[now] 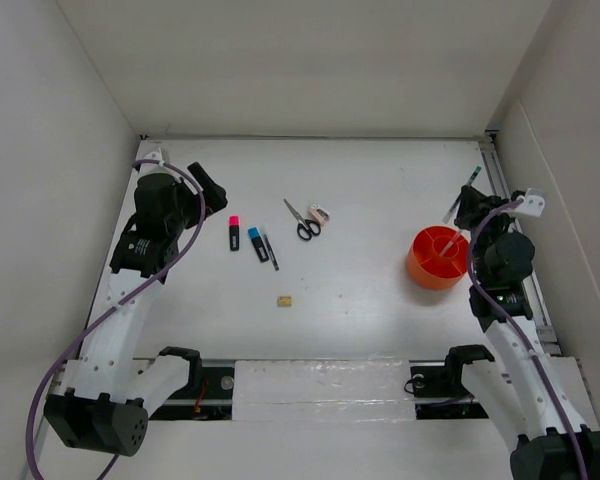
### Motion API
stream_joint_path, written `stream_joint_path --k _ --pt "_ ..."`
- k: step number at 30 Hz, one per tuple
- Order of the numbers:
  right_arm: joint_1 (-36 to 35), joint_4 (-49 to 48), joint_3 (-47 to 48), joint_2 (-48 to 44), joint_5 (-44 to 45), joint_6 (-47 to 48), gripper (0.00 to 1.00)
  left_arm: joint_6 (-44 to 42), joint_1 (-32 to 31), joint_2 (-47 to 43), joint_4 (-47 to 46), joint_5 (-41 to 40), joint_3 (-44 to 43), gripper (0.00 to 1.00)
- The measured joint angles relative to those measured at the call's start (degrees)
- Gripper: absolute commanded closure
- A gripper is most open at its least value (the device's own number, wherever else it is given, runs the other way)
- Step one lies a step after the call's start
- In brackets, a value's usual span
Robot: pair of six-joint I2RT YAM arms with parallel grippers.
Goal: Sort the stationery into containers
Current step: Place the stationery into the container
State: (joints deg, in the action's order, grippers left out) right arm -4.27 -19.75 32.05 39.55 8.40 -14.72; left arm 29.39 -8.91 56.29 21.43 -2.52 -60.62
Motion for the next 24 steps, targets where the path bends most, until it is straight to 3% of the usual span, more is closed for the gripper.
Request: stream_joint_path --k 10,24 --pt "0.1 -8.5 -5.7 1.0 4.9 1.7 1.0 -1.0 0.0 0.0 -1.6 4.9 0.2 0.01" --pt "0.1 -11.6 -11.7 1.4 5.1 3.2 1.0 -1.1 0.0 -0.4 -2.4 7.7 0.2 0.01"
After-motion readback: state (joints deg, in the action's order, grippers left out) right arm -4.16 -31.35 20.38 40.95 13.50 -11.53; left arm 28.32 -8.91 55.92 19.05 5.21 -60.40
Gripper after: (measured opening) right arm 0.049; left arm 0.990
